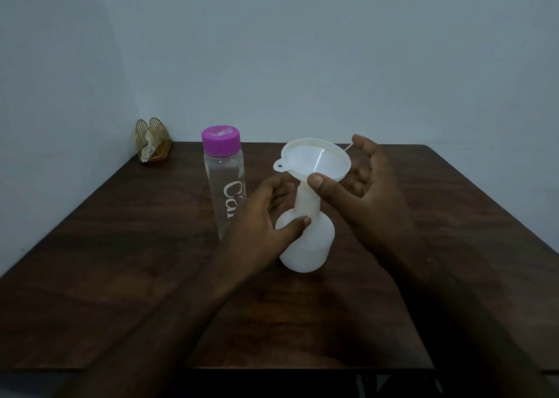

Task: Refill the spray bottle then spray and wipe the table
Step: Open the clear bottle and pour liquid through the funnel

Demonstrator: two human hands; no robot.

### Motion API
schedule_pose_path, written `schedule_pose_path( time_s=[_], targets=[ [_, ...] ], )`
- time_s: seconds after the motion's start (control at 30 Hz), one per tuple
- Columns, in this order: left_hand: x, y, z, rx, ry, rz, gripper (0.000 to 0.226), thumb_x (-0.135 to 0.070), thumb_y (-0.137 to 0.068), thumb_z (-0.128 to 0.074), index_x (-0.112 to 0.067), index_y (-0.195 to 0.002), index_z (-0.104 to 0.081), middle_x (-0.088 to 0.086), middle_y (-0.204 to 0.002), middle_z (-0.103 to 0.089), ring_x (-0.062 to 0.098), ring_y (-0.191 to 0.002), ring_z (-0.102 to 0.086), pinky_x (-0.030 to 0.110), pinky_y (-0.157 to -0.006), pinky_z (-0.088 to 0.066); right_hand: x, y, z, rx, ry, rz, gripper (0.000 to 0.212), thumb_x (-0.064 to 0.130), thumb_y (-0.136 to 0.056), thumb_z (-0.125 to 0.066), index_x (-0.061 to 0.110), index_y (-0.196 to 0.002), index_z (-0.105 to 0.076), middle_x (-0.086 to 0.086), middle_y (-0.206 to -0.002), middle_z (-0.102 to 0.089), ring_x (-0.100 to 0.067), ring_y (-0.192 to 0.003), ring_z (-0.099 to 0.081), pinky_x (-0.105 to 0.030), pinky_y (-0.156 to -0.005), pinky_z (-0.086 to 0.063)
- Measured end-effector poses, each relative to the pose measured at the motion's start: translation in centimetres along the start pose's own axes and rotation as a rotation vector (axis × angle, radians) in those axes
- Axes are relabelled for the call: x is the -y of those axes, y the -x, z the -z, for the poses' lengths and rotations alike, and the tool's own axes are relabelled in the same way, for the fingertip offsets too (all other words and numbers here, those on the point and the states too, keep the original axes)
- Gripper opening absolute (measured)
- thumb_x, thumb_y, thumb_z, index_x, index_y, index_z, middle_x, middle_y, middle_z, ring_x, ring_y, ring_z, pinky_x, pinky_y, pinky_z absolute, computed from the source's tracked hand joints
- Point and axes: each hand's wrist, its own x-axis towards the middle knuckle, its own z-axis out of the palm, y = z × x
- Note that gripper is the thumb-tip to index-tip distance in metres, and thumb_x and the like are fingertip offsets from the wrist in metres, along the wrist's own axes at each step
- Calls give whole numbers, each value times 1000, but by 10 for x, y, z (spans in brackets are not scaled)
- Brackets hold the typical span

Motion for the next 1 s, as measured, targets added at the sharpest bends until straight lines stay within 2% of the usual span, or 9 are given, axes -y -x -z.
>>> schedule_pose_path(
  time_s=[0.13, 0.27, 0.33, 0.4, 0.5, 0.6, 0.77, 0.87, 1.0],
  targets=[
    [-10, 22, 22, -38, -108, -29, 52, -33, -82, -72, -24, -131, -57, -17, -122, -60, -5, -113, -56, 11, -92, -47, 9, 10, 3, -176, 101, 84, 88, 63, -62, -73, 37, -139, -38, 15, -134, -52, 5, -117, -53, -33, -98, -50],
    [-27, 33, 44, -173, -163, -196, 11, -29, -90, -63, -23, -97, -69, -15, -90, -69, 1, -86, -66, 10, -72, -51, 29, 31, -8, -469, 81, 529, 24, 37, -88, -65, 17, -102, -60, 15, -86, -62, -5, -77, -62, -18, -69, -49],
    [-32, 32, 55, -268, -158, -269, 16, -29, -92, -60, -16, -91, -70, -9, -83, -69, 6, -78, -67, 13, -67, -51, 35, 45, -23, -403, 118, 667, 23, 32, -97, -55, 14, -85, -61, 5, -76, -63, -10, -71, -62, -23, -64, -48],
    [-34, 25, 66, -401, -149, -320, 18, -25, -93, -60, -10, -88, -68, -3, -81, -68, 7, -74, -65, 16, -66, -50, 36, 55, -45, -231, 140, 613, 26, 29, -99, -52, 11, -83, -64, 4, -77, -65, -9, -75, -64, -20, -68, -47],
    [-29, 3, 76, -567, -158, -321, 7, -20, -92, -64, -14, -95, -63, -2, -90, -64, 5, -84, -62, 19, -72, -50, 27, 57, -82, -15, 148, 396, 20, 20, -98, -55, 12, -110, -69, 4, -102, -72, -6, -97, -67, -22, -83, -54],
    [-18, -22, 83, -500, -96, -164, 34, -25, -87, -70, -18, -118, -59, -5, -116, -61, 6, -107, -59, 21, -82, -51, 14, 47, -112, 170, 156, 128, 45, 24, -96, -58, 18, -140, -48, 2, -136, -57, -8, -122, -55, -25, -101, -46],
    [-2, -41, 90, -303, -32, -2, 50, -32, -83, -74, -23, -128, -55, -5, -123, -61, 8, -108, -59, 20, -85, -49, -4, 19, -149, 125, 241, 75, 80, 35, -89, -67, 18, -152, -22, 0, -152, -35, -14, -136, -41, -9, -97, -36],
    [0, -42, 92, -257, 38, 5, 47, -33, -79, -79, -23, -121, -61, -7, -110, -69, 6, -99, -66, 25, -84, -54, -9, 2, -157, 58, 92, 32, 83, 31, -83, -72, 17, -150, -25, -3, -142, -48, -16, -128, -49, -24, -97, -47],
    [-2, -42, 94, -311, 60, 13, 47, -48, -65, -82, -33, -105, -61, -13, -98, -72, 2, -90, -68, 24, -76, -56, -17, -15, -160, 11, 33, 17, 59, 37, -84, -68, 25, -136, -41, 19, -103, -57, 9, -86, -55, 0, -61, -41]
  ],
)
